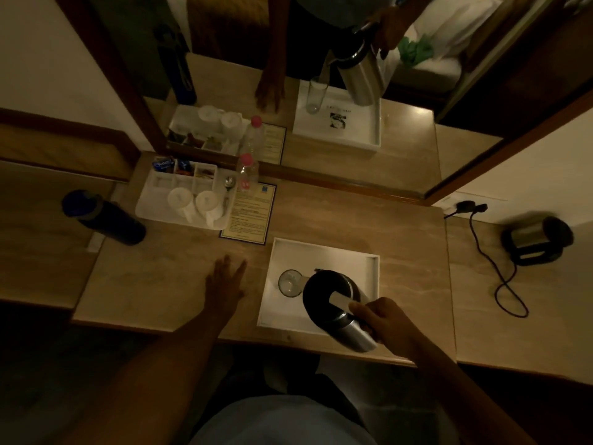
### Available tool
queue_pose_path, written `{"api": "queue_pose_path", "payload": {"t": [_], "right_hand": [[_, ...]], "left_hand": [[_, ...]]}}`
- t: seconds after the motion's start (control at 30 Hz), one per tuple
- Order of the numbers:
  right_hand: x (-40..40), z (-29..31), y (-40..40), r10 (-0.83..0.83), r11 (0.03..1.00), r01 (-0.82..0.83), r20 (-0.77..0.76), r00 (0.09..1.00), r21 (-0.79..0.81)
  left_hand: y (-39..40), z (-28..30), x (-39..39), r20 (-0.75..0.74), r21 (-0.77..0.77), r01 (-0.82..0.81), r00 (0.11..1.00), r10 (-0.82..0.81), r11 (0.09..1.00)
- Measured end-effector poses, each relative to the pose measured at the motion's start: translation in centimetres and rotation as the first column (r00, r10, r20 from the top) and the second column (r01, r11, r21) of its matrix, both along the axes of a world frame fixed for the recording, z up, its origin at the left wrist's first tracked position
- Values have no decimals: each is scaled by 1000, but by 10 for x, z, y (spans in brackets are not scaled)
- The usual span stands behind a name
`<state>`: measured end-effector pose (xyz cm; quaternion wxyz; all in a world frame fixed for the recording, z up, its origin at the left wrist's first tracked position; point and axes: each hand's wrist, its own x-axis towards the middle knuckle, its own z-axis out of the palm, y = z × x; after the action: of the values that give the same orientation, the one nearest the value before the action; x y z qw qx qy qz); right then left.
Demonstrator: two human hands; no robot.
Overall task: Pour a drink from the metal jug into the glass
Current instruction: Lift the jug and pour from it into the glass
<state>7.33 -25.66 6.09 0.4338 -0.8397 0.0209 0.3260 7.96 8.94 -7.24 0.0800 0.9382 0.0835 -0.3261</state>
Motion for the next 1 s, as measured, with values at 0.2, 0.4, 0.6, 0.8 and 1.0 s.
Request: {"api": "queue_pose_path", "payload": {"t": [0.2, 0.4, 0.6, 0.8, 1.0], "right_hand": [[9, 0, 9, 26, 997, -31, -67, 997, -76], [17, 0, 20, 62, 980, -86, -138, 988, -178], [28, 8, 35, 48, 973, -97, -227, 973, -212], [34, 14, 48, 82, 962, -145, -260, 962, -233], [41, 15, 58, 52, 956, -138, -313, 948, -260]], "left_hand": [[1, -1, 1, -5, -2, 0, 1000, 0, 1000], [3, -2, 1, -3, -5, 3, 1000, -3, 1000], [3, -1, 1, -5, -5, 5, 1000, -5, 1000], [3, -2, 1, -10, -21, -15, 1000, 15, 1000], [4, -2, 2, -22, -23, -23, 1000, 22, 999]]}}
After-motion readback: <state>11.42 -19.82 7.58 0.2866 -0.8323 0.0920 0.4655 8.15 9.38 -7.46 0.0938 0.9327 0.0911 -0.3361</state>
